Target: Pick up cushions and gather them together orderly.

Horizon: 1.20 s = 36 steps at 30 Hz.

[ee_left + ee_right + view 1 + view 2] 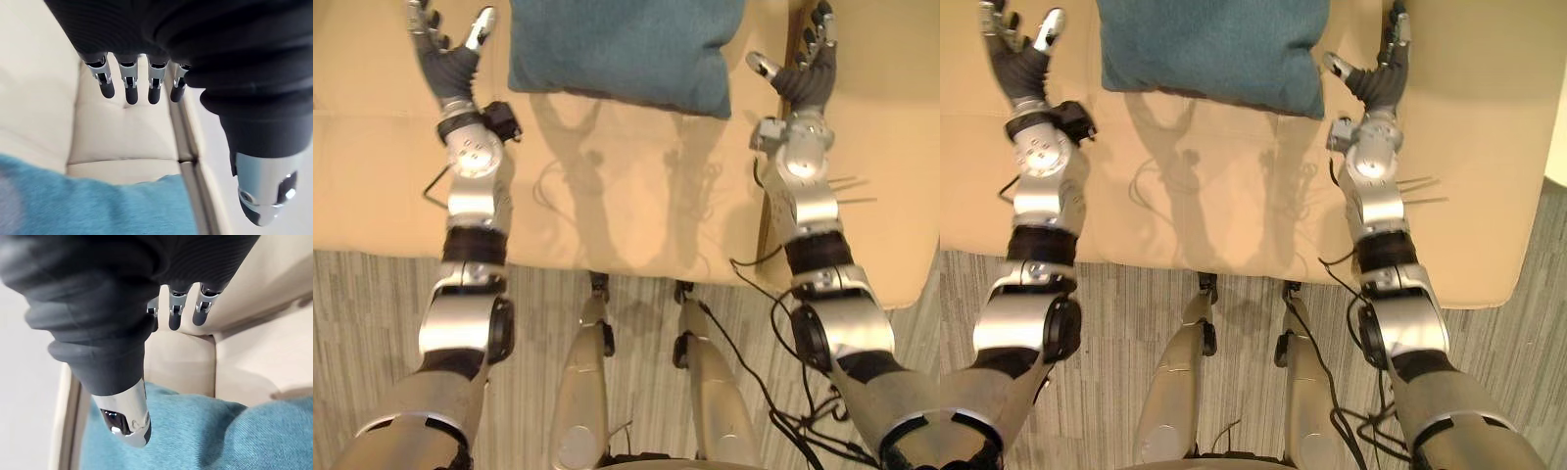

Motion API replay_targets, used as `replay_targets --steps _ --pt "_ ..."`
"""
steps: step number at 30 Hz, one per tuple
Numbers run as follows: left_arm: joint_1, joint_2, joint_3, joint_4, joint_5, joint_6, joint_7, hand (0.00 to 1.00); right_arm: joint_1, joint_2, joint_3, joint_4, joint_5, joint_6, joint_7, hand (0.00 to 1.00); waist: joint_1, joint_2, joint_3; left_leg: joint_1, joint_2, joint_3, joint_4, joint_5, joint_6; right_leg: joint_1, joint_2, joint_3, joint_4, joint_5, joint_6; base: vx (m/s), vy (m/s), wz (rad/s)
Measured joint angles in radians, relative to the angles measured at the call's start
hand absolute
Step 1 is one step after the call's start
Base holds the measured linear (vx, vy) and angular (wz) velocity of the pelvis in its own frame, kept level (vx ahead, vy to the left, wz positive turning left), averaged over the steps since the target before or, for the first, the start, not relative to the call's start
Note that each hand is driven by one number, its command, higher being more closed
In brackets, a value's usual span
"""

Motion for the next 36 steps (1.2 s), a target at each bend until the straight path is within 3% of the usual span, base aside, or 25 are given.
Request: replay_targets --steps 2,5,8,11,13,14,19,21,24,27,28,29,30,31,32,33,34,35,36 --pt "0.168 -0.01 -0.033 -0.078 -0.007 -0.017 -0.042 0.0 0.161 -0.006 0.019 -0.094 -0.003 -0.024 0.044 0.0 0.001 0.0 -0.013 0.057 -0.001 0.0 -0.003 -0.013 -0.002 0.048 -0.001 0.0 0.017 -0.027 -0.002 0.05 -0.008 0.06" --pt "0.431 -0.088 -0.091 -0.101 -0.001 -0.02 -0.133 0.0 0.414 0.007 0.06 -0.142 -0.053 -0.049 0.143 0.0 0.002 -0.002 -0.075 0.121 -0.007 0.004 -0.005 -0.035 -0.001 0.101 -0.002 0.004 0.036 -0.058 -0.002 0.1 0.007 0.0" --pt "0.657 -0.189 -0.112 0.011 0.015 -0.002 -0.238 0.0 0.649 0.097 0.067 -0.038 -0.148 -0.051 0.24 0.0 -0.001 -0.002 -0.157 0.222 -0.013 0.011 -0.017 -0.061 -0.003 0.19 0.0 0.011 0.039 -0.089 0.007 0.14 0.001 -0.06" --pt "0.762 -0.227 -0.104 0.148 0.039 0.025 -0.299 0.0 0.757 0.133 0.055 0.136 -0.225 -0.046 0.3 0.0 -0.003 -0.001 -0.217 0.33 -0.02 0.03 -0.041 -0.079 -0.002 0.27 -0.001 0.033 0.04 -0.116 0.023 0.08 -0.005 -0.22" --pt "0.801 -0.24 -0.094 0.216 0.049 0.032 -0.322 0.0 0.795 0.14 0.03 0.218 -0.254 -0.045 0.318 0.0 -0.011 0.001 -0.24 0.376 -0.024 0.035 -0.05 -0.093 0.002 0.306 -0.006 0.038 0.042 -0.13 0.031 0.02 0.008 -0.14" --pt "0.823 -0.25 -0.078 0.272 0.05 0.041 -0.337 0.0 0.814 0.142 0.003 0.294 -0.282 -0.037 0.325 0.0 -0.029 0.0 -0.26 0.406 -0.027 0.04 -0.051 -0.104 0.004 0.334 -0.01 0.04 0.043 -0.138 0.029 0.01 0.021 -0.06" --pt "0.878 -0.265 -0.008 0.48 0.091 0.069 -0.364 0.0 0.858 0.134 -0.12 0.516 -0.34 -0.011 0.327 0.0 -0.038 0.004 -0.321 0.52 -0.043 0.078 -0.087 -0.122 0.004 0.407 -0.019 0.083 0.041 -0.153 0.039 0.02 0.03 -0.22" --pt "0.893 -0.264 0.01 0.537 0.116 0.074 -0.368 0.0 0.873 0.125 -0.146 0.56 -0.356 0.0 0.327 0.0 -0.054 0.006 -0.336 0.548 -0.048 0.089 -0.097 -0.126 0.005 0.424 -0.023 0.095 0.032 -0.153 0.04 0.0 0.042 -0.22" --pt "0.909 -0.262 0.026 0.587 0.148 0.084 -0.383 0.0 0.885 0.121 -0.158 0.593 -0.356 0.014 0.327 0.0 -0.054 0.004 -0.343 0.584 -0.055 0.119 -0.115 -0.127 0.007 0.426 -0.022 0.137 0.035 -0.152 0.042 0.0 0.034 -0.38" --pt "0.892 -0.258 0.025 0.584 0.153 0.086 -0.383 0.0 0.855 0.123 -0.155 0.618 -0.356 0.017 0.324 0.0 -0.058 -0.005 -0.332 0.515 -0.05 0.15 -0.004 -0.153 0.027 0.346 -0.03 0.155 0.145 -0.162 0.068 -0.04 0.03 -0.32" --pt "0.867 -0.256 0.025 0.573 0.16 0.087 -0.382 0.0 0.851 0.123 -0.152 0.617 -0.355 0.017 0.322 0.0 -0.057 -0.009 -0.326 0.468 -0.04 0.164 0.059 -0.164 0.046 0.308 -0.033 0.167 0.171 -0.133 0.111 -0.13 0.025 -0.24" --pt "0.852 -0.258 0.025 0.541 0.165 0.082 -0.38 0.0 0.818 0.12 -0.145 0.612 -0.355 0.018 0.323 0.0 -0.049 0.024 -0.307 0.431 0.011 0.162 0.078 -0.173 0.061 0.252 -0.021 0.143 0.361 -0.227 0.095 -0.13 0.022 -0.16" --pt "0.844 -0.258 0.022 0.535 0.165 0.082 -0.378 0.0 0.813 0.125 -0.144 0.611 -0.354 0.018 0.324 0.0 -0.053 0.021 -0.3 0.427 0.007 0.156 0.085 -0.171 0.059 0.219 -0.035 0.127 0.513 -0.3 0.071 -0.13 -0.037 0.27" --pt "0.84 -0.251 0.015 0.509 0.165 0.081 -0.376 0.0 0.825 0.138 -0.143 0.61 -0.353 0.018 0.324 0.0 -0.054 0.018 -0.295 0.428 -0.007 0.131 0.11 -0.17 0.058 0.215 -0.078 0.118 0.803 -0.418 0.109 -0.04 -0.059 0.44" --pt "0.842 -0.25 0.014 0.498 0.165 0.083 -0.372 0.0 0.83 0.143 -0.138 0.61 -0.352 0.018 0.324 0.0 -0.054 0.005 -0.299 0.423 -0.015 0.124 0.123 -0.169 0.058 0.236 -0.092 0.127 0.846 -0.437 0.128 -0.08 -0.133 0.61" --pt "0.848 -0.251 0.011 0.471 0.164 0.083 -0.36 0.0 0.832 0.145 -0.109 0.607 -0.351 0.017 0.325 0.0 -0.05 -0.023 -0.31 0.378 -0.031 0.109 0.17 -0.168 0.058 0.297 -0.113 0.149 0.835 -0.498 0.167 -0.12 -0.19 0.45" --pt "0.841 -0.25 0.012 0.452 0.163 0.083 -0.355 0.0 0.819 0.147 -0.109 0.604 -0.349 0.016 0.324 0.0 -0.044 -0.032 -0.309 0.329 -0.03 0.1 0.208 -0.161 0.051 0.331 -0.108 0.149 0.744 -0.562 0.163 -0.16 -0.198 0.38" --pt "0.832 -0.257 0.011 0.452 0.162 0.083 -0.352 0.0 0.805 0.146 -0.11 0.601 -0.344 0.017 0.322 0.0 -0.036 -0.036 -0.307 0.31 -0.024 0.1 0.212 -0.148 0.049 0.338 -0.101 0.141 0.699 -0.583 0.14 -0.18 -0.152 0.08" --pt "0.823 -0.271 -0.004 0.452 0.16 0.083 -0.347 0.0 0.792 0.144 -0.112 0.588 -0.338 0.016 0.32 0.0 -0.02 -0.023 -0.3 0.284 -0.014 0.102 0.197 -0.116 0.043 0.336 -0.088 0.124 0.629 -0.6 0.107 -0.28 -0.132 0.06"
